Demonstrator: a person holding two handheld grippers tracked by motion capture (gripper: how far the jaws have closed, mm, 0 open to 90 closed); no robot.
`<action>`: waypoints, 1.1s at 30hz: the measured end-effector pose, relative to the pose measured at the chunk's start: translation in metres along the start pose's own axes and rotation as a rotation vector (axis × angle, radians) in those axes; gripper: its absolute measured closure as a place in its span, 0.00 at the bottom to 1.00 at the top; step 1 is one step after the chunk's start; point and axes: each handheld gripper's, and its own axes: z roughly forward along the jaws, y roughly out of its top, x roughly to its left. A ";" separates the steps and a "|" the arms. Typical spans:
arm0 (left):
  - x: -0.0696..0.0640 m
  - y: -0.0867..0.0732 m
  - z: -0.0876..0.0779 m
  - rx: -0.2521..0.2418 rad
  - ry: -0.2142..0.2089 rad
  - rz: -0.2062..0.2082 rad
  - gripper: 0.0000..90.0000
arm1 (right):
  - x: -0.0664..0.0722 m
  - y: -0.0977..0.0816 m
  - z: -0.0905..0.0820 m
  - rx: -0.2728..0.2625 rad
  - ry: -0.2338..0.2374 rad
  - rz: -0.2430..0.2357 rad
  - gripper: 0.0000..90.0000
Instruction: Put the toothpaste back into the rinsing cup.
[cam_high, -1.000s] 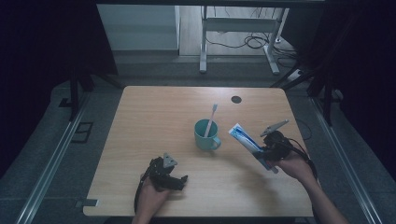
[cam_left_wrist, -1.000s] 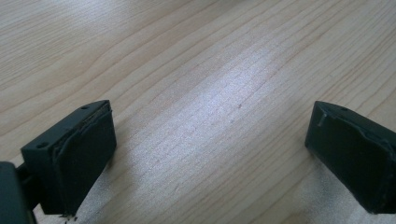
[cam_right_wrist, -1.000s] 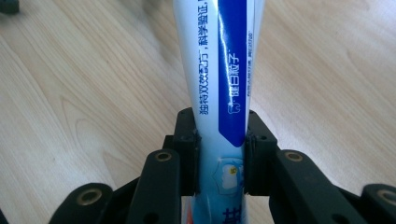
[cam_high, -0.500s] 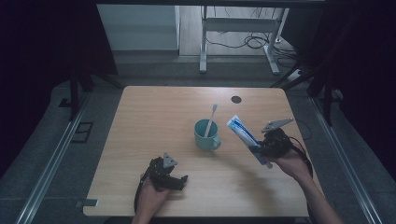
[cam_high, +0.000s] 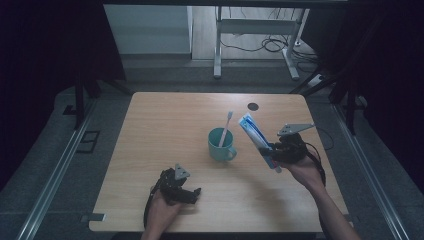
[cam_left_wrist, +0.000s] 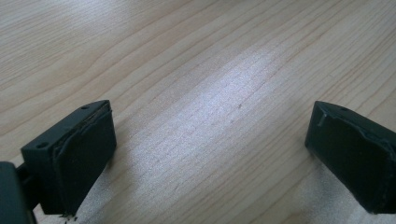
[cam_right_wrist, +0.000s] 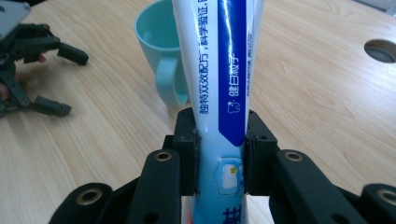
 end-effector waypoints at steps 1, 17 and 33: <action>0.000 0.000 0.000 0.000 0.000 0.000 0.02 | 0.001 0.001 0.001 -0.005 -0.001 0.000 0.79; 0.000 0.000 0.000 0.003 0.000 0.001 0.02 | 0.011 0.024 0.023 -0.084 0.005 0.000 0.79; 0.000 0.000 0.000 0.004 -0.002 0.005 0.02 | 0.018 0.053 0.040 -0.176 0.018 -0.004 0.79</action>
